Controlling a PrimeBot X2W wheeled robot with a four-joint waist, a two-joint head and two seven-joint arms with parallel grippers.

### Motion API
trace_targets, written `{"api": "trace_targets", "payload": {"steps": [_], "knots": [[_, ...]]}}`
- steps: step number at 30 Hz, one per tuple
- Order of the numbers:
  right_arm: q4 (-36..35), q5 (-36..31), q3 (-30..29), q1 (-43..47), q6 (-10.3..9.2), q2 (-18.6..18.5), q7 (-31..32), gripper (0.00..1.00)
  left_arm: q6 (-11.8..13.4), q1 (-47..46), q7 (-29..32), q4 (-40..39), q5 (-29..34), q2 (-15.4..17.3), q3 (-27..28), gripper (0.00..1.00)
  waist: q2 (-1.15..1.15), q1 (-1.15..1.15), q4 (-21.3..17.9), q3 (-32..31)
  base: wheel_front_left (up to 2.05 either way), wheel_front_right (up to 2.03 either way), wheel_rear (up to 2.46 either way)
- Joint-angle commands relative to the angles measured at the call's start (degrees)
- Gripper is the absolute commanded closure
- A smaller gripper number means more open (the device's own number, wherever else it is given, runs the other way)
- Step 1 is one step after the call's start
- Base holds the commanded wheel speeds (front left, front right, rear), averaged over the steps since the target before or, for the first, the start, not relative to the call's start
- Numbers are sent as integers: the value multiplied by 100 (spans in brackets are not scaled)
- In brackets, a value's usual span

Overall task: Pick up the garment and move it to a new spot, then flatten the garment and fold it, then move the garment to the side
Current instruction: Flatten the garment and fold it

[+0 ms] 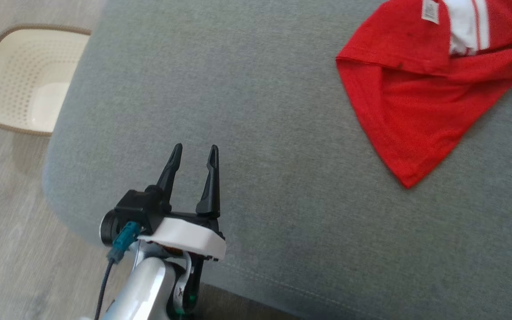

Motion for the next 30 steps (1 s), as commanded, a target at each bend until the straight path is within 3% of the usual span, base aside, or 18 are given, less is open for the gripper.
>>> {"api": "trace_targets", "payload": {"steps": [1,7,12,21,30], "knots": [[-120,-58,26,-95,-4,-9,-95,0,3,-119,-70,-160,66,16,191,0,0,0,-105,-53,0,0,0],[81,-5,179,-51,-4,322,-608,0,-13,-102,-70,-94,133,16,279,0,0,0,-408,-302,0,0,0],[140,376,606,158,-4,875,-1124,0,-31,3,-70,-16,192,16,400,0,0,0,-680,-655,0,0,0],[-525,1690,2260,1364,-4,1944,-1425,0,-45,195,-70,26,259,16,544,0,0,0,-985,-1111,0,0,0],[-1677,2862,3744,2675,-4,1920,-978,0,-115,243,-70,14,285,16,613,0,0,0,-1008,-1120,0,0,0]]}}
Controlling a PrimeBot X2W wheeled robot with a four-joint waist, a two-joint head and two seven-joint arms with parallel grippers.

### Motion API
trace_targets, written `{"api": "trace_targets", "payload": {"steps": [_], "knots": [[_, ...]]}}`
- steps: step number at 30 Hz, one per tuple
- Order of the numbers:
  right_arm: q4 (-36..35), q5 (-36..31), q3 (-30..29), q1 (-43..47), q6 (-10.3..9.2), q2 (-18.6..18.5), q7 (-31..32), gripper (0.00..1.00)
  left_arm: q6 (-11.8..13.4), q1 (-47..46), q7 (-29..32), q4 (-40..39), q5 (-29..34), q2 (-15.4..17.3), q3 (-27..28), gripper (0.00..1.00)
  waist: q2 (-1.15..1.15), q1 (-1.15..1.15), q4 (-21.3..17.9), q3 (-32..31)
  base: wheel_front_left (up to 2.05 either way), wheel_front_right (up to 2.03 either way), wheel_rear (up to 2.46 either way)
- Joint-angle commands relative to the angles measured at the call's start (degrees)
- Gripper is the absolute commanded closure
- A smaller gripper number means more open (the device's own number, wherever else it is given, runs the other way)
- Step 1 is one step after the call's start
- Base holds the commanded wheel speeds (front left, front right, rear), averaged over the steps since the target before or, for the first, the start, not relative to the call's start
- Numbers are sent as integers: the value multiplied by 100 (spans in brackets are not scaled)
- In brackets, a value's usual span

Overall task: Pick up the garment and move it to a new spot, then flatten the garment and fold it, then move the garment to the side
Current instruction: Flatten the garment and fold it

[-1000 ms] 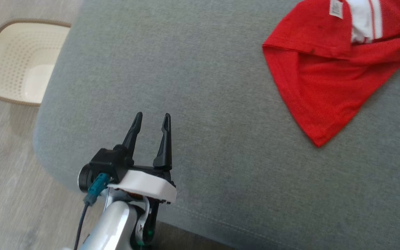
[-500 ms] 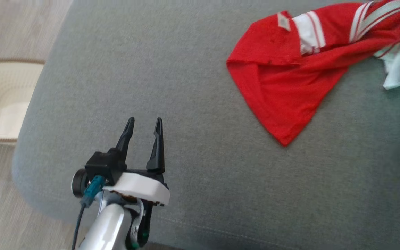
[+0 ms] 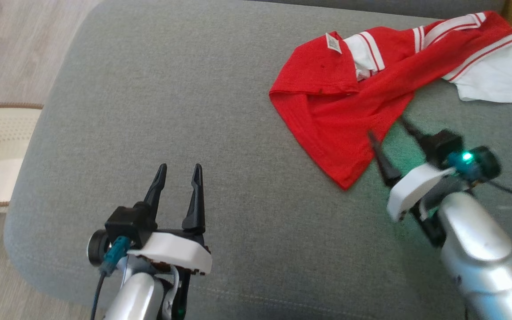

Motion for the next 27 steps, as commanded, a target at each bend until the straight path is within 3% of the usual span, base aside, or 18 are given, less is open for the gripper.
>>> {"api": "trace_targets", "payload": {"steps": [1,7,21,22,23,24,26,27], "knots": [[-337,130,274,31,-4,-73,73,0,-27,-134,-70,-198,47,14,208,0,0,0,43,23,0,0,0],[-932,454,850,459,-4,-323,449,0,-23,-135,-70,-212,30,14,223,0,0,0,159,68,0,0,0],[-1364,658,1150,850,-4,-633,1464,0,10,-168,-70,-219,-24,14,211,0,0,0,266,122,0,0,0],[-1354,660,1149,852,-4,-633,1489,9,13,-168,-70,-216,-26,14,214,0,0,0,264,119,0,0,0],[-1327,652,1143,847,-4,-630,1513,27,14,-169,-70,-214,-27,14,216,0,0,0,261,116,0,0,0],[-1286,646,1142,840,-4,-621,1535,55,14,-172,-70,-212,-25,14,216,0,0,0,259,112,0,0,0],[-1181,620,1148,820,-4,-591,1576,80,11,-178,-70,-204,-18,14,216,0,0,0,256,99,0,0,0],[-1127,611,1148,812,-4,-565,1582,100,10,-178,-70,-197,-14,14,215,0,0,0,256,89,0,0,0]]}}
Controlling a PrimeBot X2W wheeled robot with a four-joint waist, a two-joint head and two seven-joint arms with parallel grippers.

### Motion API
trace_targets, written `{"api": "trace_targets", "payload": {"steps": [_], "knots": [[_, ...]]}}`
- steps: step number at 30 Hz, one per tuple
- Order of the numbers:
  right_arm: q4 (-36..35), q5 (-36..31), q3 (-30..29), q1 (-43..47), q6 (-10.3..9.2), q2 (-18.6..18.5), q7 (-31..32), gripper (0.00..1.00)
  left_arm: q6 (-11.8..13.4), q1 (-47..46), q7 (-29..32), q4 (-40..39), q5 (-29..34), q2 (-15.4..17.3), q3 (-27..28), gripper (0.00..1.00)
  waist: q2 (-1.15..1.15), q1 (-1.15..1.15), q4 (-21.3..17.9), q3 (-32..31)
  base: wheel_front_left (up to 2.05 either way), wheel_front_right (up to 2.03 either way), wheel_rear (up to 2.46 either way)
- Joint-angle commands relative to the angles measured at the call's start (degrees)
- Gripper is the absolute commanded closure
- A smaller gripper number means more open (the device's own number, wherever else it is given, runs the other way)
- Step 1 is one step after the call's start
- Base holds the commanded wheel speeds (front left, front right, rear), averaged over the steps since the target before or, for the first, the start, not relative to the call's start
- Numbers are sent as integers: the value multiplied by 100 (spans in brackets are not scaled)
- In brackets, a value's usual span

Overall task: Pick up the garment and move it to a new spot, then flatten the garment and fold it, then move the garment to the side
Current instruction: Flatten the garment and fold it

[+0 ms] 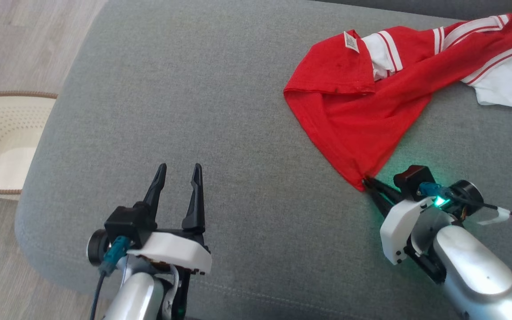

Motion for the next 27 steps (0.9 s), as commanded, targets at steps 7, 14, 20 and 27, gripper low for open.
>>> {"api": "trace_targets", "payload": {"steps": [7,14,20,27], "knots": [[143,-15,214,-114,-4,242,-276,100,0,-121,-70,-125,14,13,228,0,0,0,40,-160,0,0,0],[-361,312,970,-244,-4,610,-412,100,-6,-69,-70,-136,13,13,239,0,0,0,125,-296,0,0,0],[-552,594,1554,-603,-4,950,-439,100,13,-57,-70,-193,-4,13,282,0,0,0,312,-340,0,0,0],[-257,831,1883,-1104,-4,1434,-605,100,64,-49,-70,-295,-28,13,402,0,0,0,601,-318,0,0,0]]}}
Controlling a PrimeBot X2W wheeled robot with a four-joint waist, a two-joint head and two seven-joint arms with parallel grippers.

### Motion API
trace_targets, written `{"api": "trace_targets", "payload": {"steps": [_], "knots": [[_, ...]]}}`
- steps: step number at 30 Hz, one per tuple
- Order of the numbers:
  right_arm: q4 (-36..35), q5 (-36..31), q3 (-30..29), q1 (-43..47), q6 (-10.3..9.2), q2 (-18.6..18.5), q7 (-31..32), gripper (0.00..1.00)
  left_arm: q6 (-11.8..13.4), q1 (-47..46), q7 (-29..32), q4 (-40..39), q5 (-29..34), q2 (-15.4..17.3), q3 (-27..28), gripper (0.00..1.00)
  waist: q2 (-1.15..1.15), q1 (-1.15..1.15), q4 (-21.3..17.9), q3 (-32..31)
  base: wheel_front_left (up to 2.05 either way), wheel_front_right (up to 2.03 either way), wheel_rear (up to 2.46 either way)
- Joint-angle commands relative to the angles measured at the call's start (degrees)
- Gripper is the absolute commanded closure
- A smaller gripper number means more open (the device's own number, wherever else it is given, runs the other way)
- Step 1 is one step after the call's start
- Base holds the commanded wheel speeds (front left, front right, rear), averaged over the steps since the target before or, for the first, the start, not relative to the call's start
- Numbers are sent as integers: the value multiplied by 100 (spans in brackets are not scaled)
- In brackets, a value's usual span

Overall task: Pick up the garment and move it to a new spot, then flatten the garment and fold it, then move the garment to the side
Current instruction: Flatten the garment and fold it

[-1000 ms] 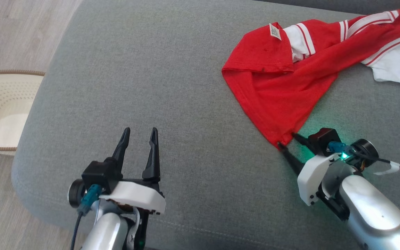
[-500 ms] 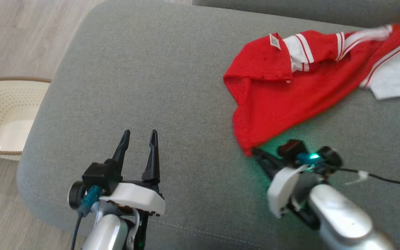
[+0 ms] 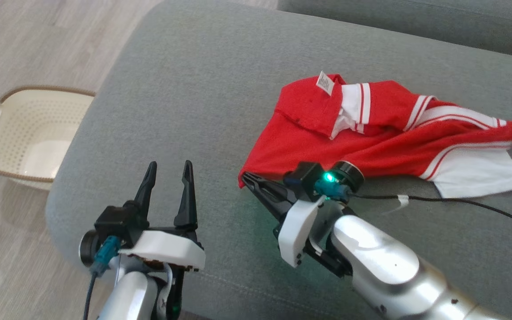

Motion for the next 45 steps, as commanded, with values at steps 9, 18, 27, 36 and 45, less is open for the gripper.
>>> {"api": "trace_targets", "payload": {"steps": [9,18,27,36,45], "knots": [[484,382,194,-375,-4,317,-394,0,46,-53,-70,-248,-51,13,280,0,0,0,153,65,0,0,0],[704,460,-352,-508,-4,325,-975,0,15,-44,-70,-224,9,13,276,0,0,0,-386,-63,0,0,0],[1517,-393,-2481,-101,-4,-324,-1316,0,-9,31,-70,-182,36,13,210,0,0,0,-1006,-129,0,0,0],[2225,-1317,-4370,-32,-4,-688,-1262,0,-41,-75,-70,-191,75,13,178,0,0,0,-1180,132,0,0,0],[2910,-1753,-5691,-445,-4,-708,-1057,0,-84,-164,-70,-146,158,13,226,0,0,0,-902,335,0,0,0]]}}
